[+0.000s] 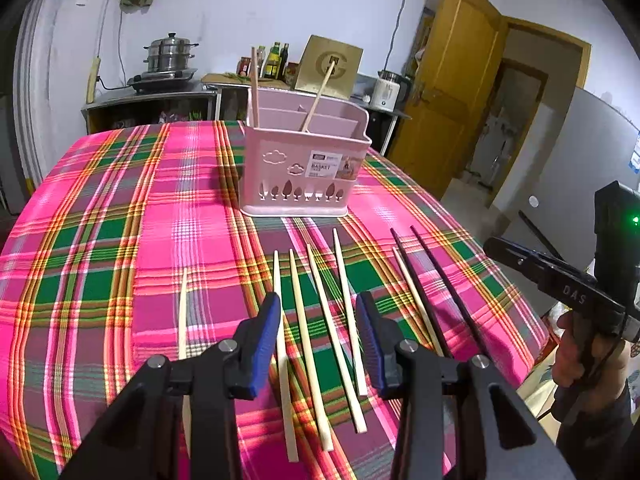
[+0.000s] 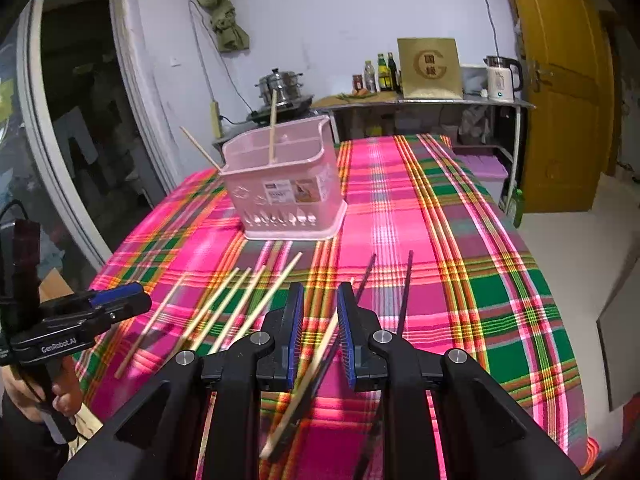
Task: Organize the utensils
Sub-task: 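Move both tools back down to the remaining chopsticks on the cloth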
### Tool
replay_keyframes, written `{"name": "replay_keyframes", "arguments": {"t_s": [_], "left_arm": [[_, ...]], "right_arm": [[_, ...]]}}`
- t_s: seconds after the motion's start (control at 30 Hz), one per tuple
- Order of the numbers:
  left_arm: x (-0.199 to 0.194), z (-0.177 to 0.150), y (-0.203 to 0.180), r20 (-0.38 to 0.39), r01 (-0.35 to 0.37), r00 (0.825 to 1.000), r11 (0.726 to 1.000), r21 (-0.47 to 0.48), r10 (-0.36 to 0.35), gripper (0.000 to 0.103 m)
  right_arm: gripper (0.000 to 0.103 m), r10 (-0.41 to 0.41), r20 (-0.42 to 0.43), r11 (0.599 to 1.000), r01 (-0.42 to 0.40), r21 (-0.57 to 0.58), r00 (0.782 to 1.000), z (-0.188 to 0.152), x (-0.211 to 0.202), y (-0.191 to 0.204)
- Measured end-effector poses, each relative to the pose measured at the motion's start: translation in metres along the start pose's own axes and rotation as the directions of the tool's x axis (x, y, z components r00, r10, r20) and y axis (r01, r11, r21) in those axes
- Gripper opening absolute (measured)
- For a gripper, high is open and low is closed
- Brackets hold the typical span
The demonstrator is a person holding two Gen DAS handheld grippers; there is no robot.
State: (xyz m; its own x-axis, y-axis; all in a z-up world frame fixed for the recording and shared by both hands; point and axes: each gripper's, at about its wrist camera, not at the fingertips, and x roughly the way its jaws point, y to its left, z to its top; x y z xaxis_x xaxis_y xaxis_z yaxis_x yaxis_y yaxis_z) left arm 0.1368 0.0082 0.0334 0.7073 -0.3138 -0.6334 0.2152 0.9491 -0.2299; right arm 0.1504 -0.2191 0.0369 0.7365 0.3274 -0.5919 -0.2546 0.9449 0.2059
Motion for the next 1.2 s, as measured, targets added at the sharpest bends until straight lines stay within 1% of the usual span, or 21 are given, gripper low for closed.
{"name": "replay_keyframes", "arguments": {"t_s": [0.2,0.3,0.33,0.4,0.53,0.7,0.87,1.03,1.2], "left_arm": [[0.032,0.009,0.001,-0.064,-0.03,0.997,0.999,0.013,0.031,0.032],[0.047,0.013,0.001,-0.096,-0.023,0.995,1.0,0.019,0.025,0.028],[0.053,0.015,0.0,-0.109,-0.025,0.994,0.999,0.02,0.027,0.024],[0.064,0.017,-0.002,-0.135,-0.034,0.99,0.999,0.034,0.038,0.022],[0.085,0.021,-0.005,-0.178,-0.045,0.983,0.998,0.051,0.054,0.019],[0.101,0.024,-0.001,-0.206,-0.071,0.975,0.996,0.05,0.08,0.019],[0.11,0.027,0.0,-0.221,-0.08,0.971,0.995,0.053,0.09,0.019],[0.116,0.027,0.001,-0.238,-0.089,0.966,0.994,0.061,0.102,0.019],[0.119,0.028,0.0,-0.239,-0.099,0.964,0.993,0.068,0.113,0.019]], "right_arm": [[0.017,-0.04,-0.057,0.999,0.041,0.024,0.998,-0.001,0.024,-0.014],[0.017,-0.053,-0.085,0.998,0.056,0.029,0.995,0.001,0.038,-0.021],[0.017,-0.058,-0.092,0.998,0.061,0.027,0.994,0.002,0.041,-0.023],[0.016,-0.067,-0.11,0.997,0.069,0.022,0.992,0.005,0.051,-0.026],[0.015,-0.076,-0.144,0.997,0.079,0.017,0.987,0.01,0.069,-0.031],[0.015,-0.082,-0.183,0.996,0.086,0.013,0.98,0.015,0.089,-0.034],[0.015,-0.092,-0.217,0.995,0.097,0.014,0.972,0.021,0.106,-0.036],[0.015,-0.088,-0.24,0.995,0.096,0.023,0.967,0.027,0.12,-0.038],[0.015,-0.105,-0.279,0.994,0.113,0.011,0.954,0.03,0.136,-0.034]]}}
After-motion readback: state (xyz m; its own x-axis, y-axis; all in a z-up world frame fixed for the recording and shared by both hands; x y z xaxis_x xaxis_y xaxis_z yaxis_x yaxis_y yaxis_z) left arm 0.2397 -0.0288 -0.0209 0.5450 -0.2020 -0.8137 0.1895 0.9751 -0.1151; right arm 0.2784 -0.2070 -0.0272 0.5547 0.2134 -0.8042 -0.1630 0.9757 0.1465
